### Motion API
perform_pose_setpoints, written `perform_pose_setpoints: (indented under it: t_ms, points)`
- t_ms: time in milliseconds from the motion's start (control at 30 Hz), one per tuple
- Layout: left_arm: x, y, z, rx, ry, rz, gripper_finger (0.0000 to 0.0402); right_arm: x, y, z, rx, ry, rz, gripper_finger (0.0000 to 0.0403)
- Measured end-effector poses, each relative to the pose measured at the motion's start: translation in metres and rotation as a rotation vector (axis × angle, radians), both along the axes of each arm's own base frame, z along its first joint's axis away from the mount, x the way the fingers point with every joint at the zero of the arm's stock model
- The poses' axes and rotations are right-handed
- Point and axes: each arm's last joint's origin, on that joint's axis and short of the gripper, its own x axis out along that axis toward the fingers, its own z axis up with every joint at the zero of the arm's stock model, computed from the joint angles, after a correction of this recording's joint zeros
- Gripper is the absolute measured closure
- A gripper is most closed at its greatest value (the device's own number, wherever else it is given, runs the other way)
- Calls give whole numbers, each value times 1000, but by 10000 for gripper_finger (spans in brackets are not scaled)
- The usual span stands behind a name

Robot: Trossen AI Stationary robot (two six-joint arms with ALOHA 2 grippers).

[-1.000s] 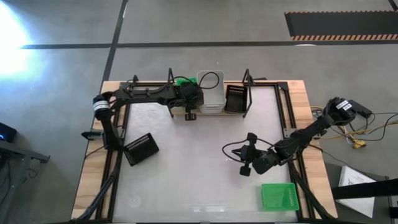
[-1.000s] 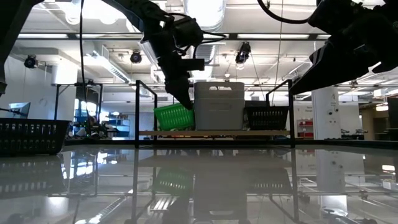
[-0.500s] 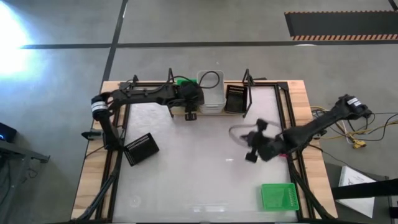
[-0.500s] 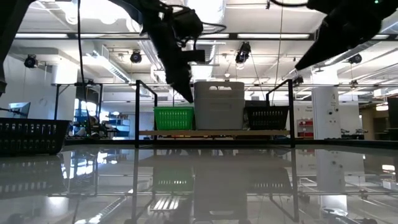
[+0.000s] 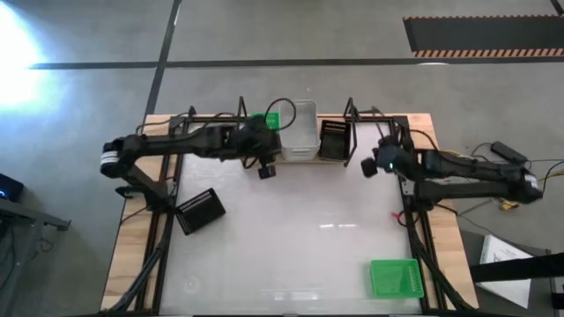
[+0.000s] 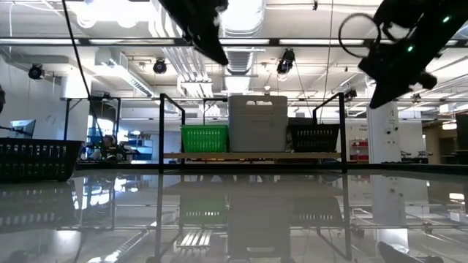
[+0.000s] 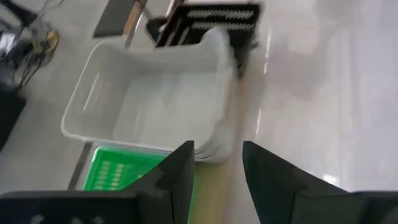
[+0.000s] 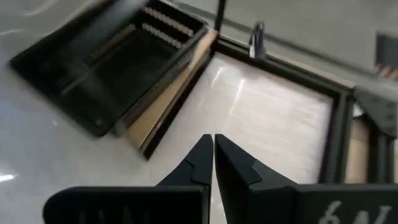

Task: Stack baskets on shelf by color
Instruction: Adjust the shelf

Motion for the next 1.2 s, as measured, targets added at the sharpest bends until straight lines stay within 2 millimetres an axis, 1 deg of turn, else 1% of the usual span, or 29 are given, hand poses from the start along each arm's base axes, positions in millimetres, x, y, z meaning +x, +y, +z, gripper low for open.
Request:
perform_pose_setpoints:
  t_ms: [133,233,333,433,533,667,800,867,933,1033,1067,1133,1200]
  points:
    - [-4,-25,9,5,-45,-74,281,0,-34,-13,71,-126,-42,394]
    - [-3,-43,10,21,-49,-105,281,-2,-62,-21,96,-246,-90,394]
    - [-3,-56,10,44,-43,-125,281,-6,-85,-30,133,-301,-163,394]
    - [-3,-65,9,61,-37,-147,281,-4,-102,-38,170,-341,-169,394]
    - [-3,-69,6,71,-28,-149,281,4,-113,-45,197,-391,-150,394]
    - [-4,-70,5,81,-24,-140,281,15,-124,-52,236,-430,-127,394]
    - [-3,-70,4,84,-20,-136,281,22,-132,-56,267,-420,-92,394]
    - [-3,-70,4,84,-20,-135,281,23,-133,-52,250,-385,-68,394]
    - [-3,-70,4,84,-21,-136,281,20,-131,-47,225,-315,-53,394]
    - [-3,-70,4,84,-21,-136,281,15,-128,-29,177,-240,-30,394]
    - [-3,-70,4,83,-21,-136,281,14,-126,-24,162,-227,4,394]
    - [-3,-70,4,82,-22,-135,281,10,-124,-17,150,-209,125,394]
    - [-3,-70,4,72,-28,-125,281,6,-122,-15,127,-187,254,394]
